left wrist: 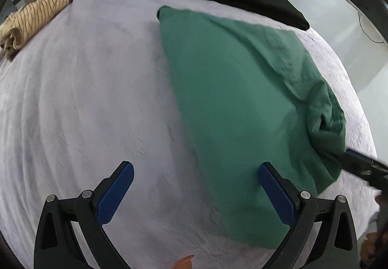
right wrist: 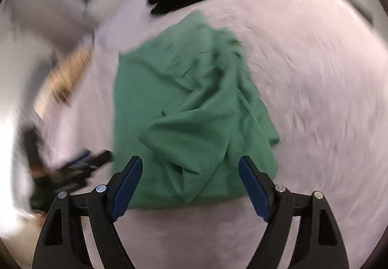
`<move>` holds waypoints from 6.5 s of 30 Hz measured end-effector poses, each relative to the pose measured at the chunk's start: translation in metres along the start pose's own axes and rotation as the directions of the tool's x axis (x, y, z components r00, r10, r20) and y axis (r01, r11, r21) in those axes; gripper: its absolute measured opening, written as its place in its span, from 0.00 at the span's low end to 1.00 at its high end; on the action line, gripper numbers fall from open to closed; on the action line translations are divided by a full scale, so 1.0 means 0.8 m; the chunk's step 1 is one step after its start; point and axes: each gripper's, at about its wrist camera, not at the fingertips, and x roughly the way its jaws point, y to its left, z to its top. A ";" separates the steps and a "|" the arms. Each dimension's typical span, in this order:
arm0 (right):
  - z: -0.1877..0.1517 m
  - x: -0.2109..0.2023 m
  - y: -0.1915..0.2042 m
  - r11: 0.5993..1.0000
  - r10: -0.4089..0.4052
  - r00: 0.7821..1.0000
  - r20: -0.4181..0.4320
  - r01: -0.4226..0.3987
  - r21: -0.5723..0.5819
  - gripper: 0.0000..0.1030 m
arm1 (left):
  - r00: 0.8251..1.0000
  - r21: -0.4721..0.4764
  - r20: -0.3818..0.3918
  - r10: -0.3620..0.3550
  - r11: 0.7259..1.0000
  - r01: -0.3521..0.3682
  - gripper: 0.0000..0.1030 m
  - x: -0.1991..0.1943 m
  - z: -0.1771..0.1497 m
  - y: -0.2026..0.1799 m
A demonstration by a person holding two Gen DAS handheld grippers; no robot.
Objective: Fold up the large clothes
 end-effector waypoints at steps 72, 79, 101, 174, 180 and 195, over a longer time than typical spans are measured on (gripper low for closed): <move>0.085 0.042 -0.150 0.975 0.039 0.997 -0.065 -0.024 0.220 0.32 | 0.982 -0.085 -0.165 0.093 0.990 -0.108 1.00 0.039 0.010 -0.026; 0.054 0.022 -0.141 0.975 0.100 0.989 -0.107 -0.076 0.208 0.53 | 0.980 -0.085 -0.174 0.099 0.990 -0.115 1.00 0.043 0.011 -0.026; 0.055 0.027 -0.149 0.961 0.192 0.976 -0.102 -0.167 0.220 0.81 | 0.987 -0.102 -0.161 0.023 0.994 -0.040 1.00 0.040 0.015 -0.019; -0.070 0.066 0.082 0.937 0.319 0.920 -0.226 -0.272 0.218 0.48 | 0.931 -0.161 -0.190 -0.310 0.946 0.282 0.59 -0.136 -0.194 0.213; -0.037 0.027 0.118 0.981 0.194 0.973 -0.125 -0.190 0.044 0.48 | 0.970 -0.155 -0.075 -0.231 0.964 0.218 0.59 -0.175 -0.164 0.231; -0.050 0.117 0.079 0.993 0.116 0.968 -0.224 -0.111 0.035 0.09 | 0.993 -0.161 -0.075 -0.093 0.984 0.080 0.76 -0.089 -0.144 0.199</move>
